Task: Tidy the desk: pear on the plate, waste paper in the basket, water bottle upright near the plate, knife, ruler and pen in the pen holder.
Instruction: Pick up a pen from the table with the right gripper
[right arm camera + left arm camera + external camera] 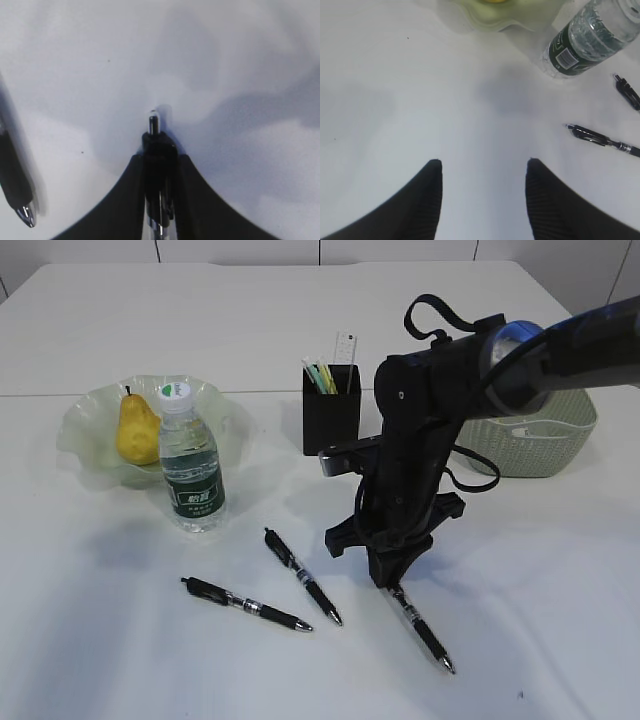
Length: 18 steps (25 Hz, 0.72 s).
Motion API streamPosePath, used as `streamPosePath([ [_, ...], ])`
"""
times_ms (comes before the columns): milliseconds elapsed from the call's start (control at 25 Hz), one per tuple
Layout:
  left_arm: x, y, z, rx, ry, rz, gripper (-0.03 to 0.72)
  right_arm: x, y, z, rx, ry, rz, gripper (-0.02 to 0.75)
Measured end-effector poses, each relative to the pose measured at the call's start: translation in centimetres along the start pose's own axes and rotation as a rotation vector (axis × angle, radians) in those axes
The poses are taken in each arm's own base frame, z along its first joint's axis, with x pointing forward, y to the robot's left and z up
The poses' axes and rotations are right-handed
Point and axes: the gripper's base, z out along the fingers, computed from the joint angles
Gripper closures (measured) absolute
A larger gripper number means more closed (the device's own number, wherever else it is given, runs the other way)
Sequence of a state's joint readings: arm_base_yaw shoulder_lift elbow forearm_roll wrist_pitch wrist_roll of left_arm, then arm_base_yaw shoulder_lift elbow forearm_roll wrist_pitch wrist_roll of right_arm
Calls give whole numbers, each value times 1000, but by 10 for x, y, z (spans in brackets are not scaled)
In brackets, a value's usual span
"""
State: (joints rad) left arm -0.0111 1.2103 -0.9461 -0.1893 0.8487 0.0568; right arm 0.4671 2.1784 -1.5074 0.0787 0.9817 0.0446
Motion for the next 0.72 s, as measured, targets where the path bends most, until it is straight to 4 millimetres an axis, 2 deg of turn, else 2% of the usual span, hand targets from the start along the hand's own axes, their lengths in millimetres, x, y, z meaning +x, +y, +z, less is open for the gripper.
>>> streamPosePath([
  [160,0,0,0,0,-1,0,307,0,1,-8,-3,-20,-4,638],
  [480,-1,0,0,0,-6,-1,307,-3,3,-71,9,-196,-32,639],
  [720,-1,0,0,0,-6,-1,307,-26,3,-121,52,-381,-68,639],
])
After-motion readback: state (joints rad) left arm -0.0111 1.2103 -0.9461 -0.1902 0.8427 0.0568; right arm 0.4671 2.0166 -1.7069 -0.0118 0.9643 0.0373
